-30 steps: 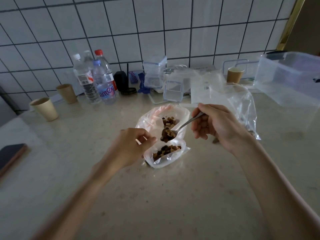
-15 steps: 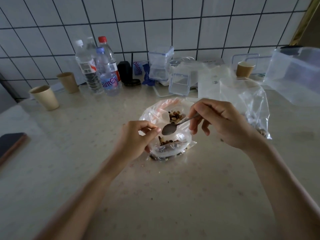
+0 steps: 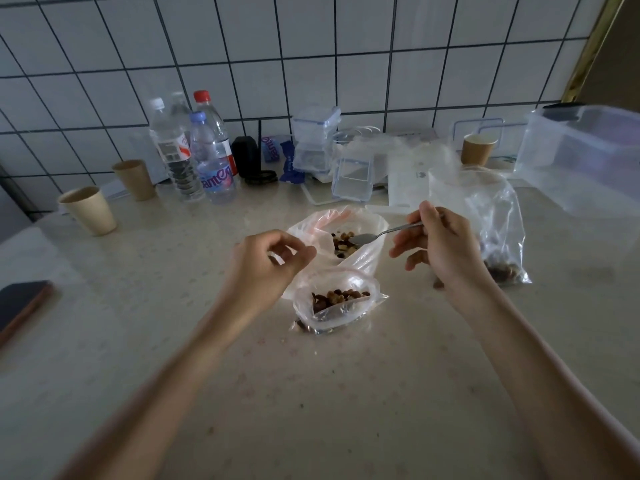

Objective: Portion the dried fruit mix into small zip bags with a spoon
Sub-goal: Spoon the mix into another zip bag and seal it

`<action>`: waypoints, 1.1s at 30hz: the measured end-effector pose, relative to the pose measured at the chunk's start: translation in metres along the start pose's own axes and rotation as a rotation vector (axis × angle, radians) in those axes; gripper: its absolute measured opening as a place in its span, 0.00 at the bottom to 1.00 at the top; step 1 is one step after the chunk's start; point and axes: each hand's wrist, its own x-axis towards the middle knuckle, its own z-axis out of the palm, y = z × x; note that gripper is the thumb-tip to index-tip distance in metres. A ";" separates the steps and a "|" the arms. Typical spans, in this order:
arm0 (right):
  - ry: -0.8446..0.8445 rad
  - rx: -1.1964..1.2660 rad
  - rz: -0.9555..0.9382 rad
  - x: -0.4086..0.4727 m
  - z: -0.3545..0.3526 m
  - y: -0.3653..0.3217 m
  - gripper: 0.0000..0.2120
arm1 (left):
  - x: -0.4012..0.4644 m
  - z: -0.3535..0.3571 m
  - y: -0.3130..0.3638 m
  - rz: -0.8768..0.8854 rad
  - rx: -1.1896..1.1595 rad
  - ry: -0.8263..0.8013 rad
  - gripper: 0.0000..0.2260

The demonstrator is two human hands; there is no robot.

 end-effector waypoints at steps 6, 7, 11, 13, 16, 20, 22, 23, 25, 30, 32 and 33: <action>-0.029 -0.313 -0.196 -0.002 0.005 0.008 0.15 | 0.033 0.018 0.005 0.037 0.326 0.123 0.31; -0.026 -0.379 -0.244 -0.002 0.006 0.009 0.15 | 0.039 0.022 0.007 -0.028 0.382 0.049 0.35; -0.048 -0.521 -0.324 0.000 0.005 0.016 0.15 | 0.053 0.040 0.005 -0.188 0.386 -0.185 0.41; -0.053 -0.518 -0.310 0.001 0.006 0.018 0.15 | 0.055 0.042 -0.001 -0.243 0.296 -0.230 0.37; -0.014 -0.452 -0.273 0.002 0.006 0.019 0.16 | 0.053 0.044 -0.006 -0.270 0.211 -0.243 0.31; -0.010 -0.390 -0.267 0.003 0.009 0.021 0.17 | 0.051 0.047 -0.013 -0.245 0.199 -0.235 0.25; -0.051 -0.326 -0.200 0.002 0.013 0.025 0.17 | 0.051 0.049 -0.016 -0.228 0.172 -0.229 0.22; -0.062 -0.268 -0.148 0.002 0.014 0.026 0.17 | 0.050 0.049 -0.017 -0.220 0.151 -0.229 0.21; -0.055 -0.142 -0.039 0.004 0.016 0.029 0.17 | 0.050 0.049 -0.018 -0.202 0.121 -0.226 0.17; -0.038 -0.006 0.118 0.006 0.016 0.032 0.20 | 0.049 0.045 -0.017 -0.177 0.076 -0.232 0.06; -0.022 0.035 0.147 0.005 0.017 0.032 0.20 | 0.050 0.044 -0.016 -0.167 0.083 -0.249 0.09; -0.008 0.038 0.142 0.004 0.018 0.032 0.20 | 0.050 0.044 -0.016 -0.169 0.081 -0.260 0.10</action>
